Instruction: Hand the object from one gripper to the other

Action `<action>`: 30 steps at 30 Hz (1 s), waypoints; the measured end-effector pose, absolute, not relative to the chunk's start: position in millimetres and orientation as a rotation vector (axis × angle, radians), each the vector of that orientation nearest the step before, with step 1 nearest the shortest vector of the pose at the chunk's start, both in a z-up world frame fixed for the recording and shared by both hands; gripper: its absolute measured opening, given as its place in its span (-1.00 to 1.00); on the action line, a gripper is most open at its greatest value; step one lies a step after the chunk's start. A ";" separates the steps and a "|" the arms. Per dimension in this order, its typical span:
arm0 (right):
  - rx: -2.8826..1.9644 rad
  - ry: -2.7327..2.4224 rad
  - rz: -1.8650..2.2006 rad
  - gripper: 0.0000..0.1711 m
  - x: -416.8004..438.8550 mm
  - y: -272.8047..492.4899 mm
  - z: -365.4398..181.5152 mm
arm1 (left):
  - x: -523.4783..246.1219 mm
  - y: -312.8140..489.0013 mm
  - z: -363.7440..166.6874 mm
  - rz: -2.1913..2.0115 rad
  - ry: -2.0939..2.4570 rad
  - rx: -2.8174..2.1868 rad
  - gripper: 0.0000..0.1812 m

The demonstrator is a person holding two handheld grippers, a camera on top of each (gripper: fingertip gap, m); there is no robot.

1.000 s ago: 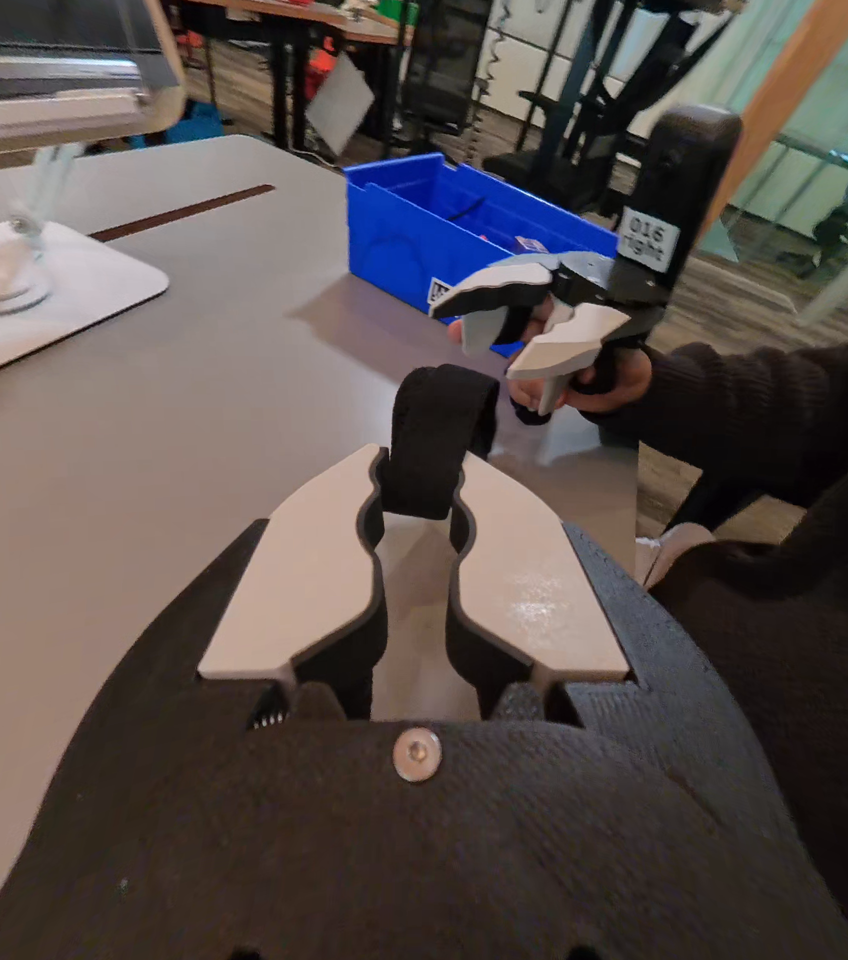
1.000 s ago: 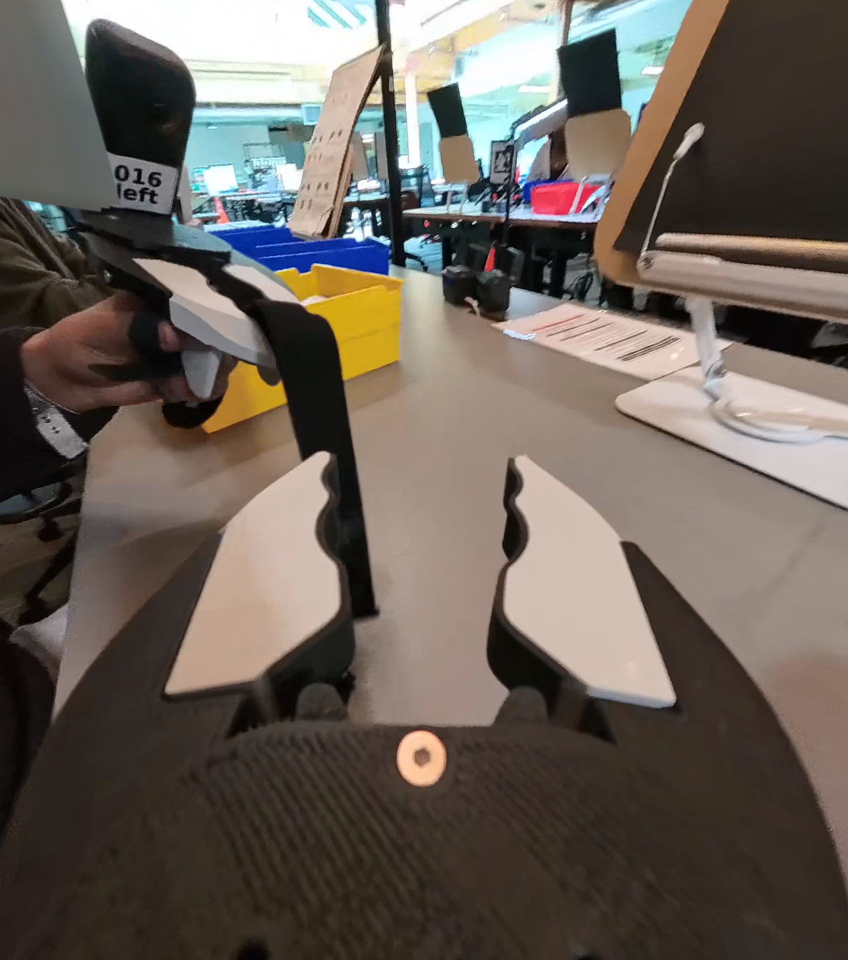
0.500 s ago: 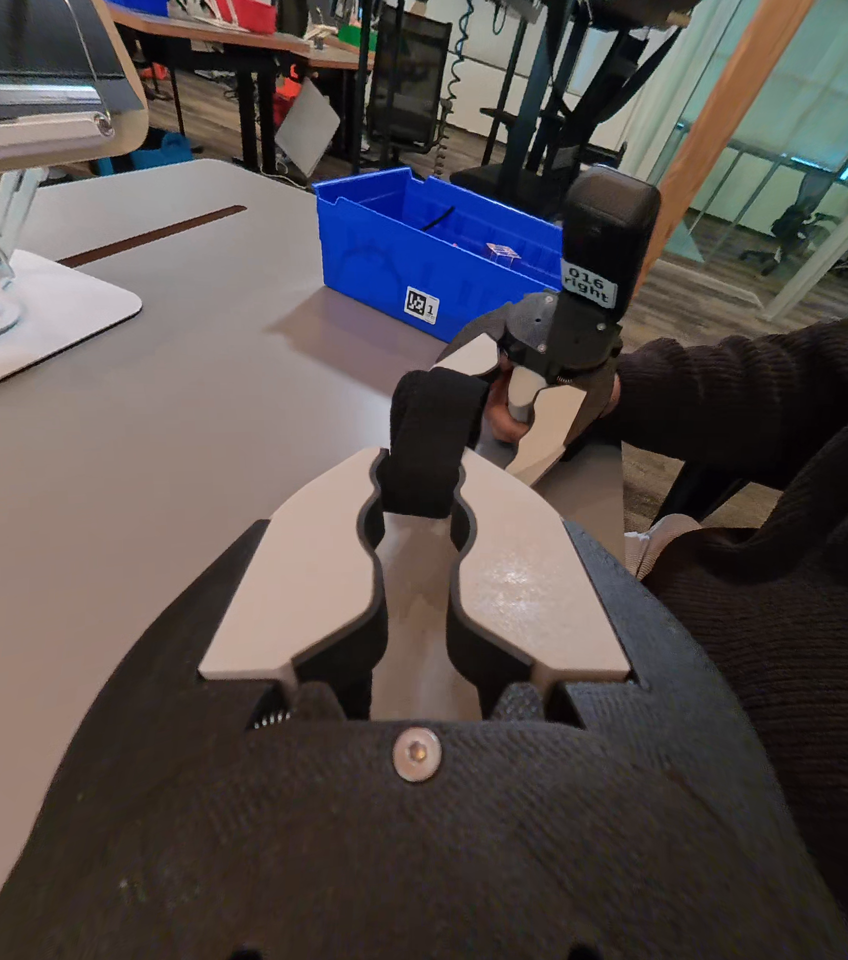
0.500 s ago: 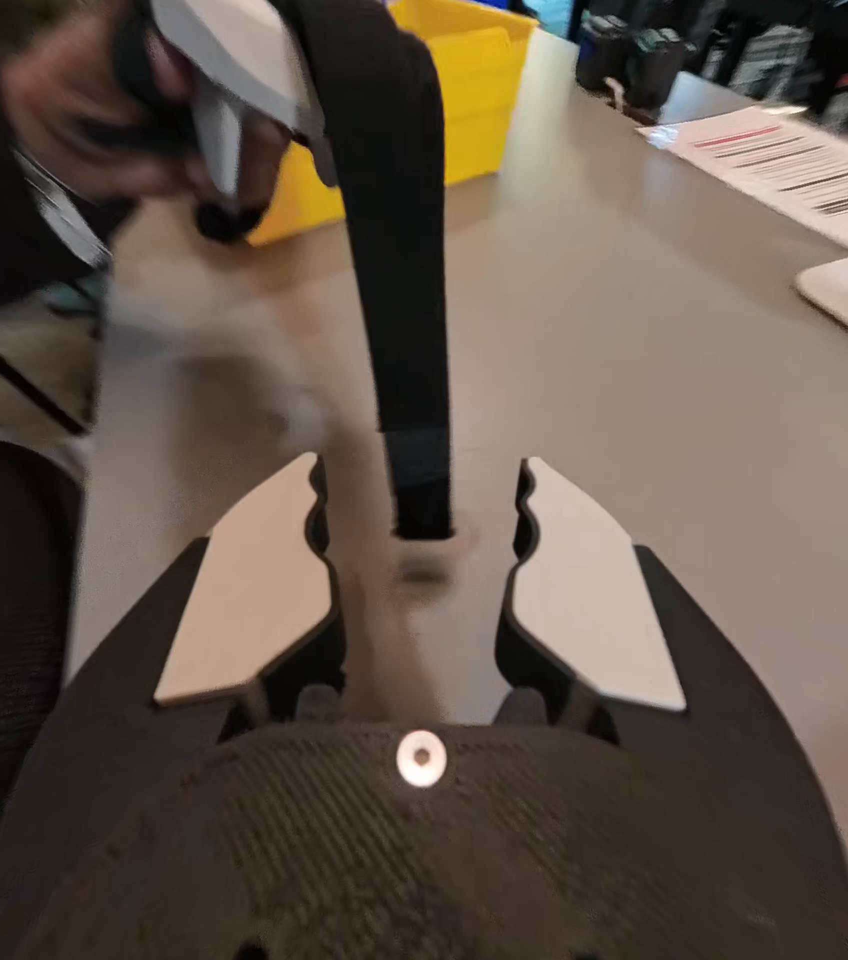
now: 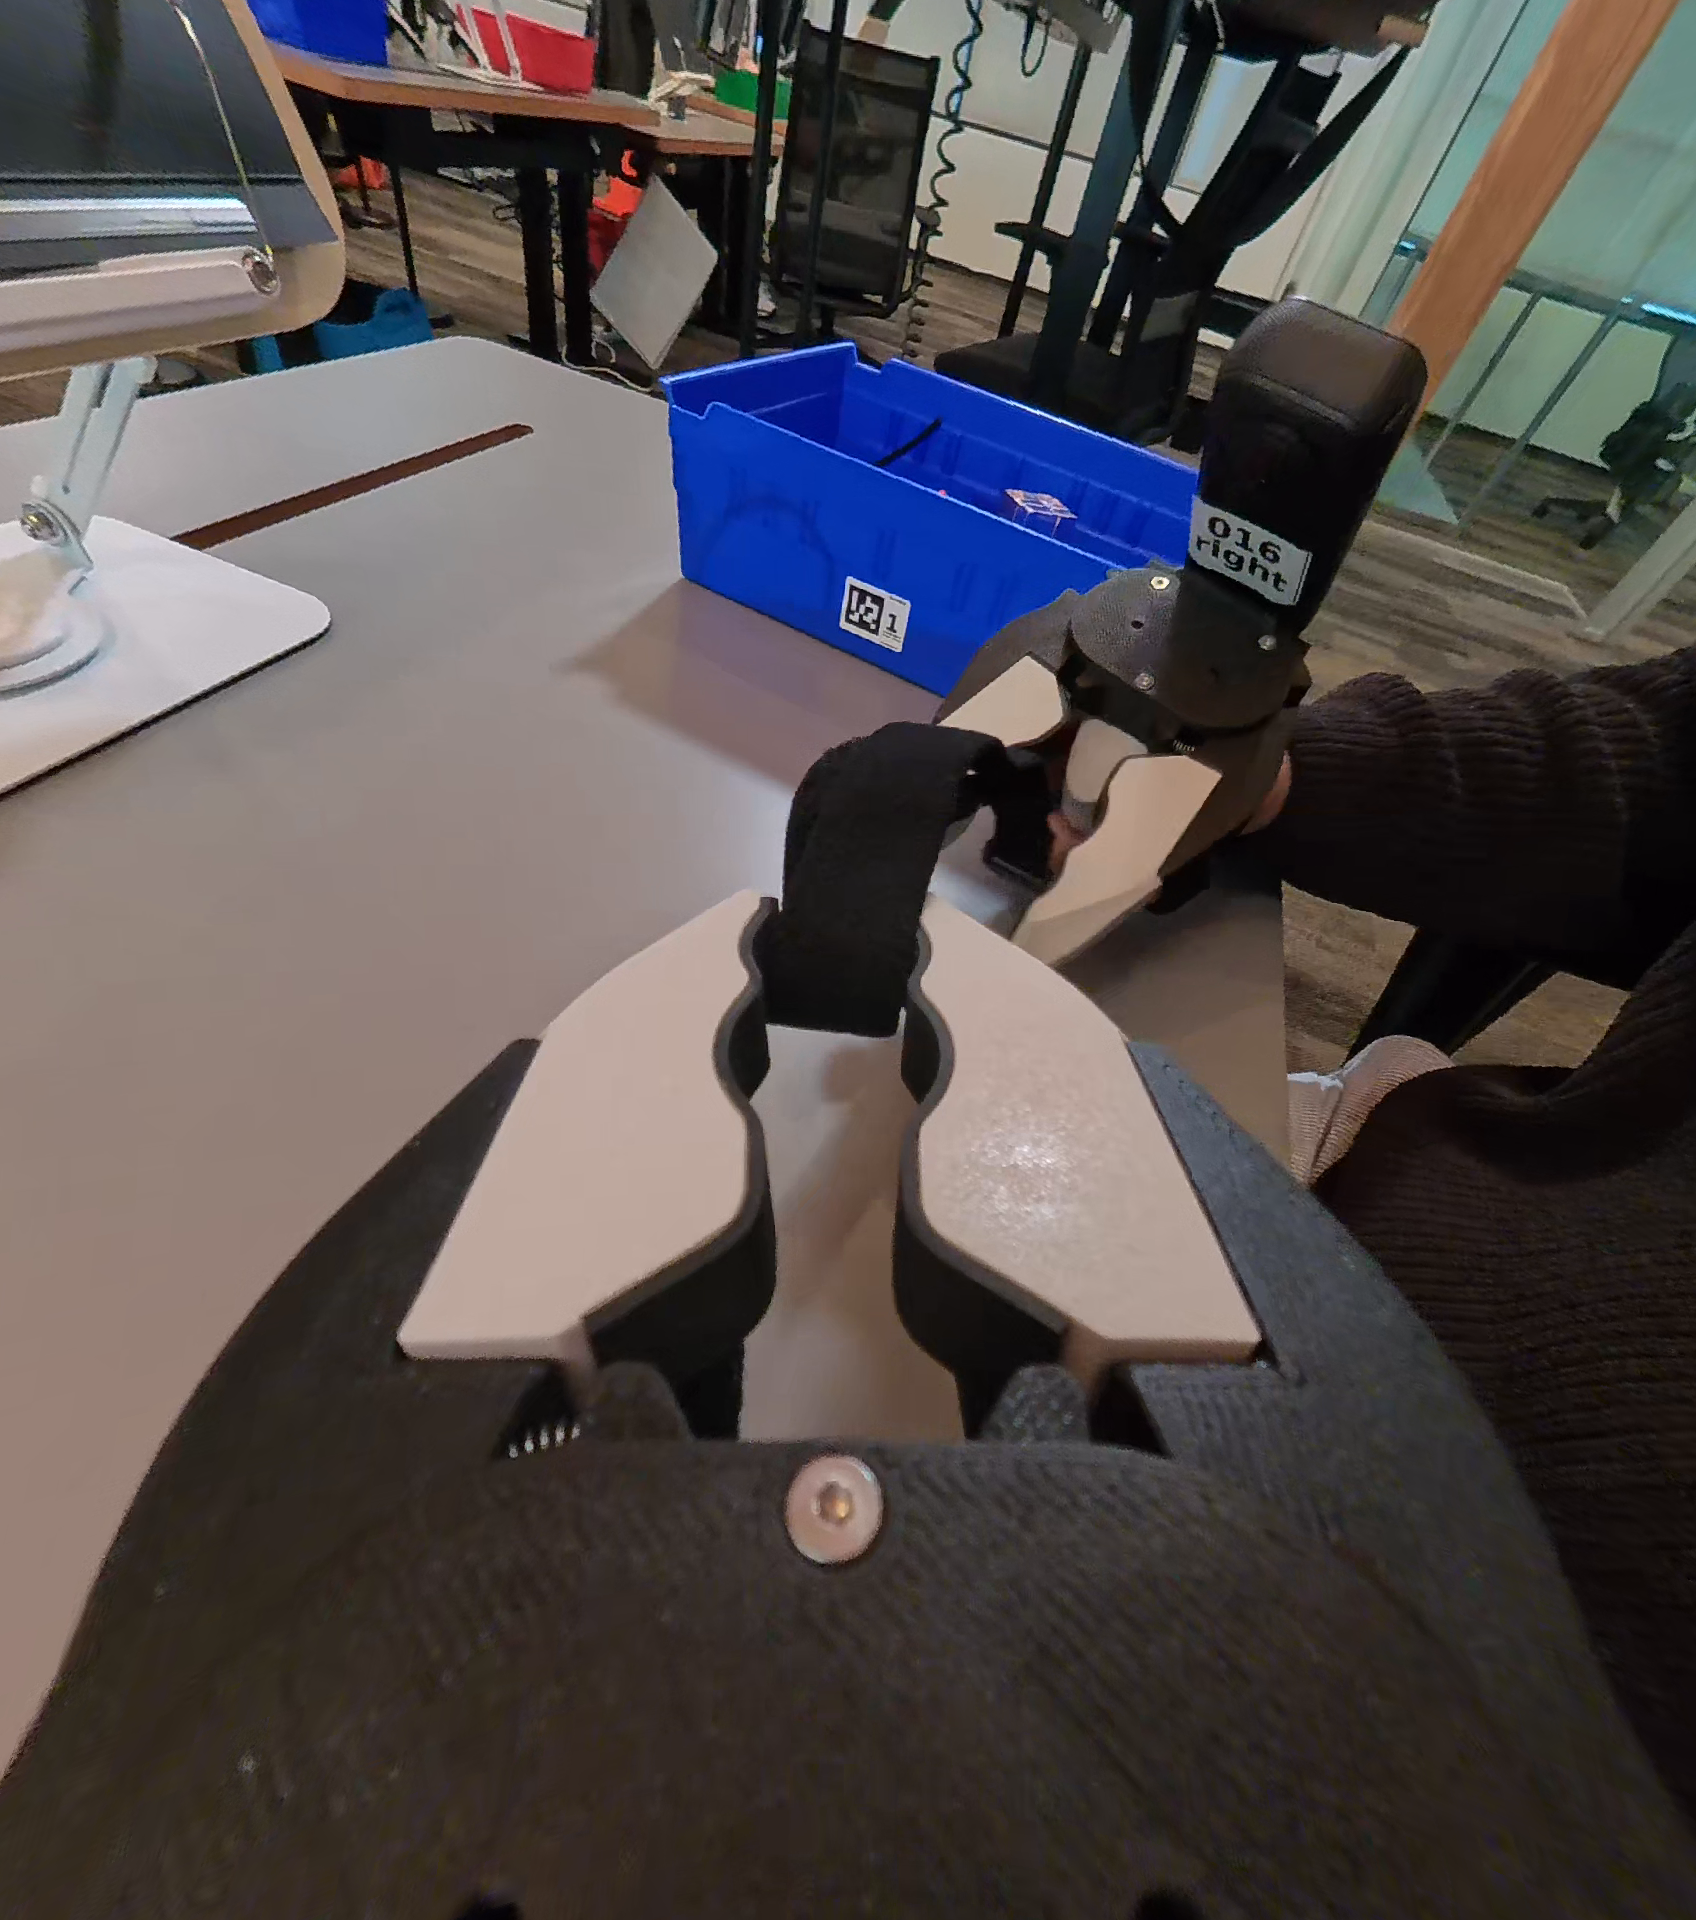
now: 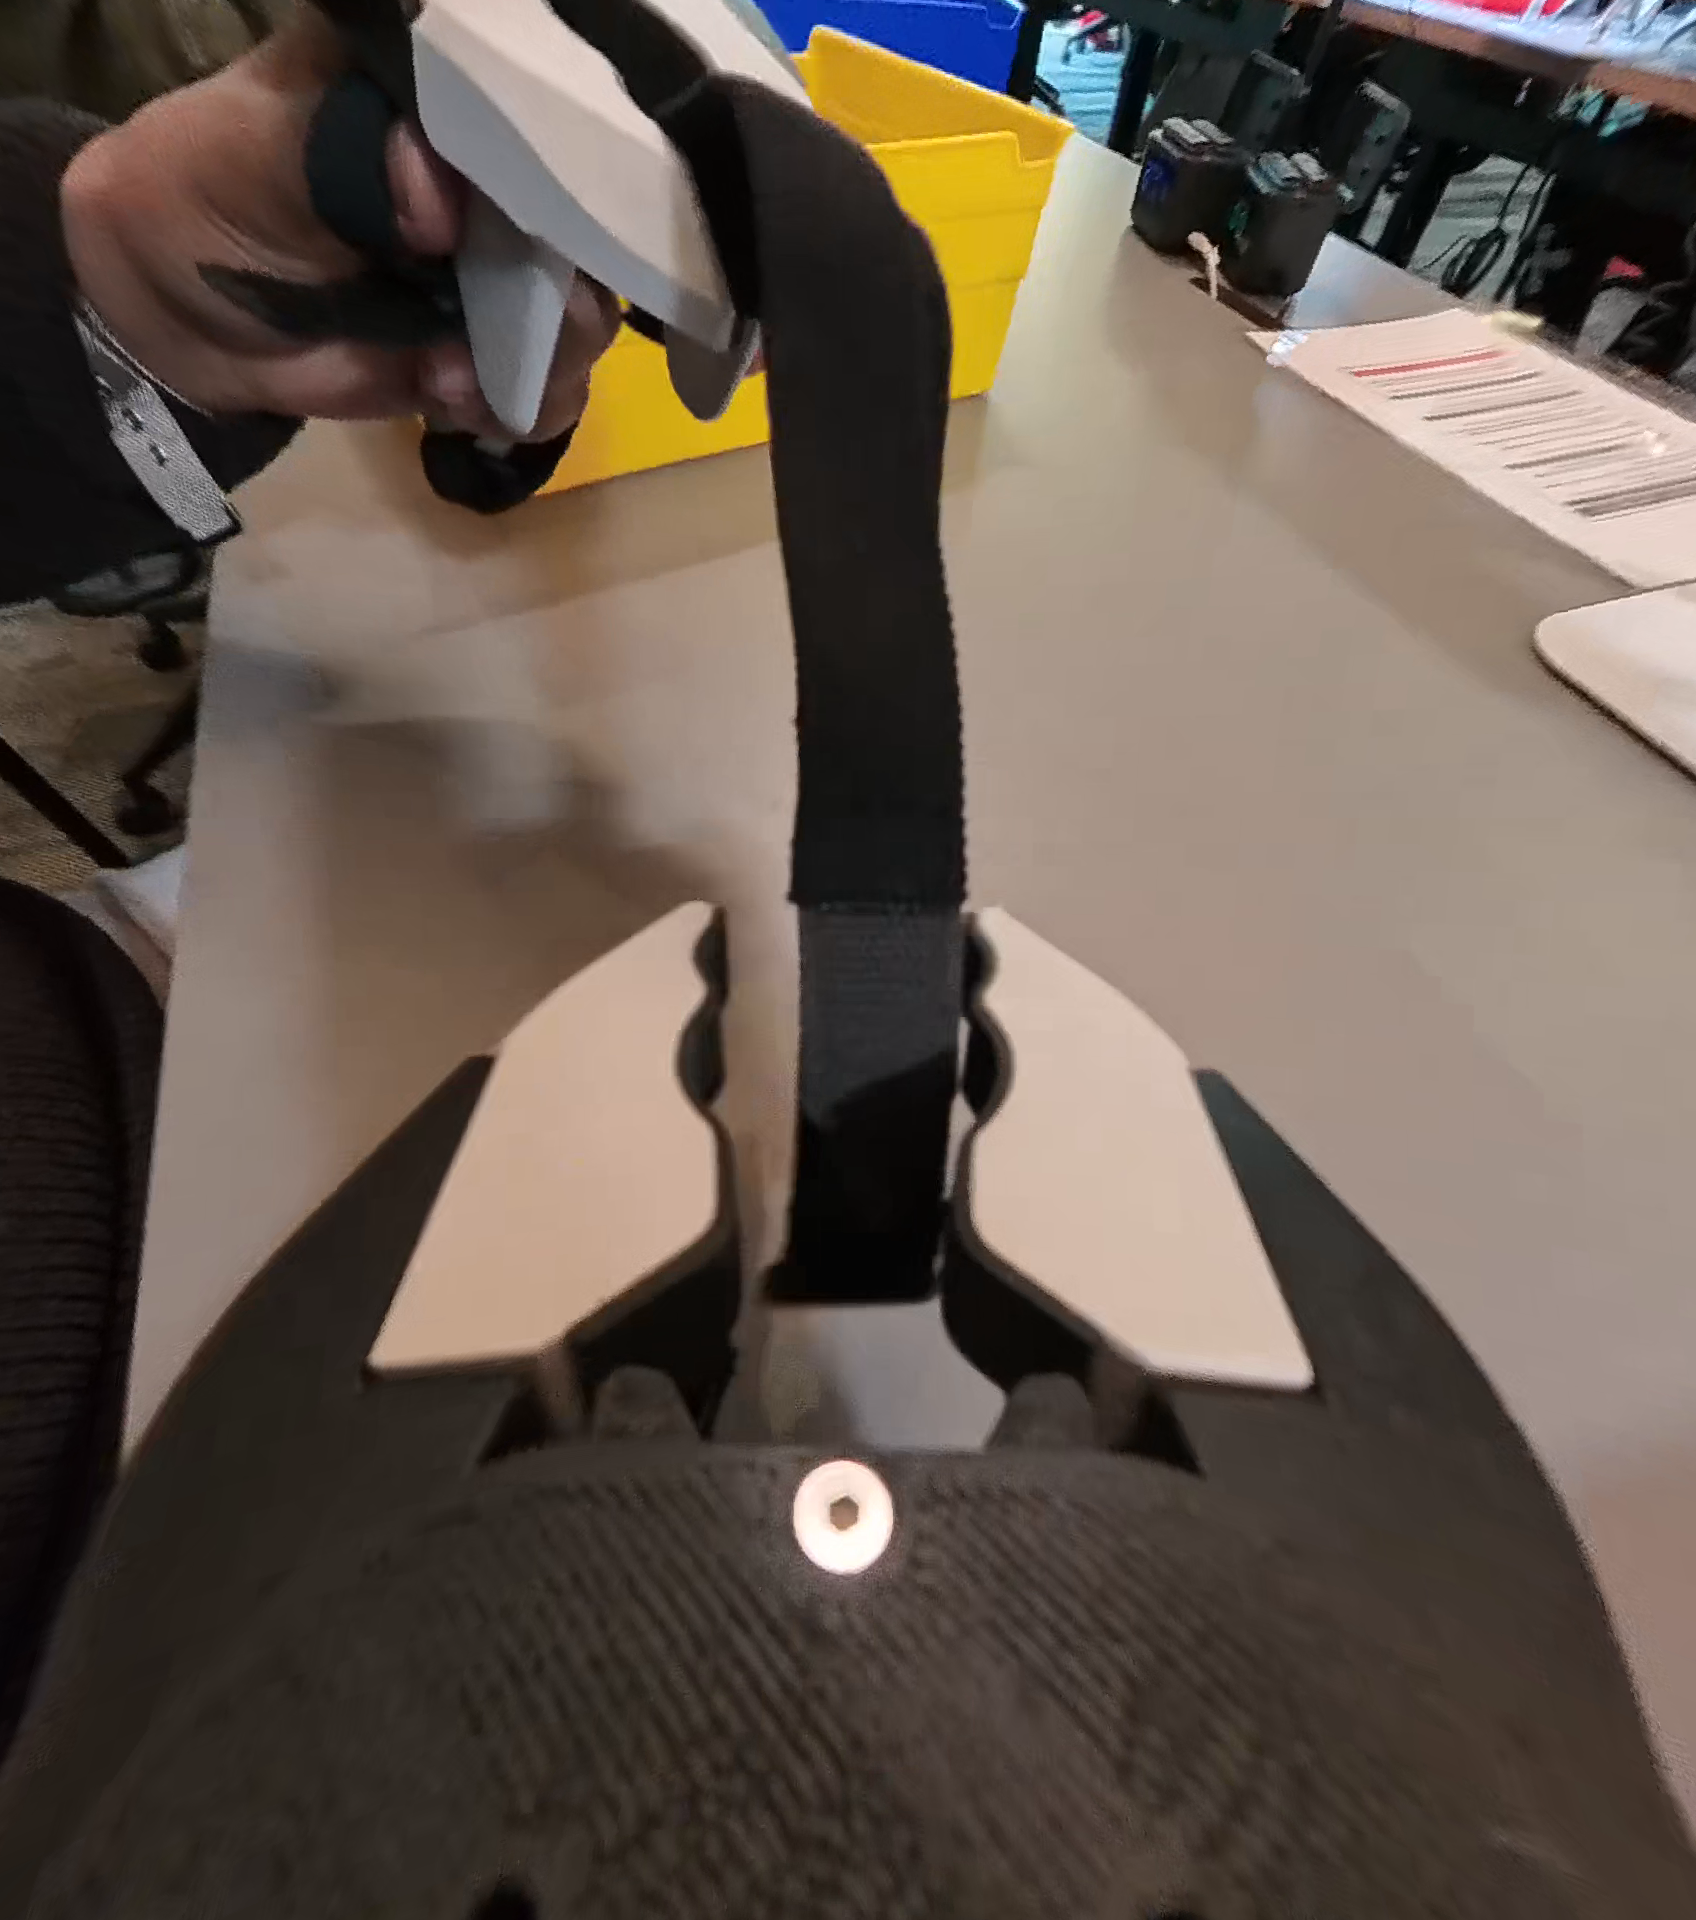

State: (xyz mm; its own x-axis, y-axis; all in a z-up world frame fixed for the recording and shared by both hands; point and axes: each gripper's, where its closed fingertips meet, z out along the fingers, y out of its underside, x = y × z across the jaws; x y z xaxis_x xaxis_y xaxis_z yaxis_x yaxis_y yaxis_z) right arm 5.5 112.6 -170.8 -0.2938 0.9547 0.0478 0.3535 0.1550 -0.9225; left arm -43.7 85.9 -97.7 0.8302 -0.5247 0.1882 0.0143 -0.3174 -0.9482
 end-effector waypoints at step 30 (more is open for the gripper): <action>-1.277 -1.666 1.134 -0.75 5.5 125.5 -160.2 | -61.3 94.1 -97.0 -0.660 0.216 -1.745 -0.37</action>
State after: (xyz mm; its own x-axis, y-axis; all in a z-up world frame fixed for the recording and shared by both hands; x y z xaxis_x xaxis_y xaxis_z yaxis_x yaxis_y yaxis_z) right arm 5.5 125.5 -160.2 -0.2328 0.9717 0.0395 0.3194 0.1148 -0.9406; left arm -61.3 94.1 -97.0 0.8220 -0.4741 0.3155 0.1958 -0.2849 -0.9383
